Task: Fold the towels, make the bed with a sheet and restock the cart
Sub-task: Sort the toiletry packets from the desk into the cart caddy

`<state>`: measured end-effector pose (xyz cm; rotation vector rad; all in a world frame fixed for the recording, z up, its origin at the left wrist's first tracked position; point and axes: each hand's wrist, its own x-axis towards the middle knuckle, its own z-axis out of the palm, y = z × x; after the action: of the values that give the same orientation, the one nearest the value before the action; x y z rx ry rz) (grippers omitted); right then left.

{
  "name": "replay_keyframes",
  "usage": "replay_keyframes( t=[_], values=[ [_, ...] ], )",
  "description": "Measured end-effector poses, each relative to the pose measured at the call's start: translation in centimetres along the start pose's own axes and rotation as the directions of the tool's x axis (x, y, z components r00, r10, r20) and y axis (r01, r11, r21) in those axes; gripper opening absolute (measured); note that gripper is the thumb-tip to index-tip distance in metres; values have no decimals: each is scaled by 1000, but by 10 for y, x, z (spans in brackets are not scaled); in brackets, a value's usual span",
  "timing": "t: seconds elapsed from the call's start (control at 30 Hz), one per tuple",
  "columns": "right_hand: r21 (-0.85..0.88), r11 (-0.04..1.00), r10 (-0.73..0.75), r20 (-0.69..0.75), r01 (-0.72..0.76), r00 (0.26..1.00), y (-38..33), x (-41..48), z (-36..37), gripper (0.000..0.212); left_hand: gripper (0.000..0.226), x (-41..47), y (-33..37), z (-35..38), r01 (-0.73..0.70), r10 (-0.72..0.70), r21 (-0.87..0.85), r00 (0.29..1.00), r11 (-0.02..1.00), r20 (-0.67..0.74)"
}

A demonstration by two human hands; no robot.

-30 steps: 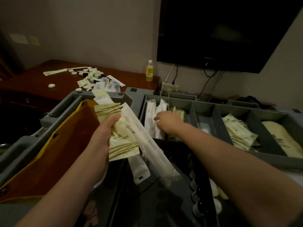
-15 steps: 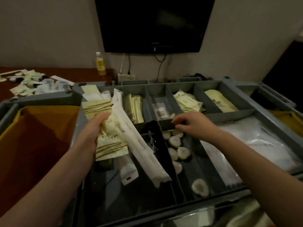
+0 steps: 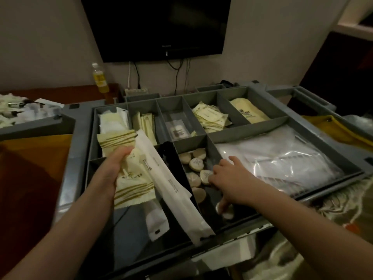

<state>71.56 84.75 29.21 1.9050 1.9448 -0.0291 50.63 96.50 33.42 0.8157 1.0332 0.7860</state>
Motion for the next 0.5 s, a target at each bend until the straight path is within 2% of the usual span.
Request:
replay_keyframes(
  t=[0.1, 0.17, 0.2, 0.23, 0.27, 0.3, 0.33, 0.4, 0.43, 0.5],
  values=[
    [-5, 992, 127, -146, -129, 981, 3, 11, -5, 39, 17, -4, 1, -1, 18, -17, -49, 1000, 999, 6],
    [183, 954, 279, -254, -237, 926, 3, 15, -15, 29, 15, -7, 2, -2, 24, -22, -98, 1000, 995, 21],
    [370, 898, 362, -312, -239, 878, 0, 13, -24, 24, 13, -8, 2, -1, 30, -27, -117, 999, 993, 24],
    [599, 784, 426, -324, -165, 845, -6, 11, -34, 20, 12, -8, 2, -1, 35, -32, -131, 999, 991, 21],
    [794, 605, 437, -275, -54, 857, -14, 9, -46, 16, 11, -10, 2, 0, 37, -34, -140, 999, 989, 21],
    [908, 417, 365, -202, 35, 909, -24, 6, -58, 20, 10, -11, 1, 1, 35, -33, -150, 999, 988, 18],
    [940, 337, 231, -142, 58, 963, -34, 5, -69, 33, 10, -12, 2, 3, 34, -31, -161, 999, 986, 21],
    [909, 413, 12, -69, 58, 998, -51, 9, -80, 61, 11, -15, 3, 4, 29, -22, -193, 999, 981, 37],
    [893, 443, -10, -77, 74, 997, -55, 12, -82, 65, 11, -15, 5, 3, 26, -18, -207, 999, 978, 40],
    [916, 394, 27, -90, 72, 996, -57, 18, -89, 53, 11, -14, 10, -1, 17, -10, -224, 1000, 974, 29]
  ],
)
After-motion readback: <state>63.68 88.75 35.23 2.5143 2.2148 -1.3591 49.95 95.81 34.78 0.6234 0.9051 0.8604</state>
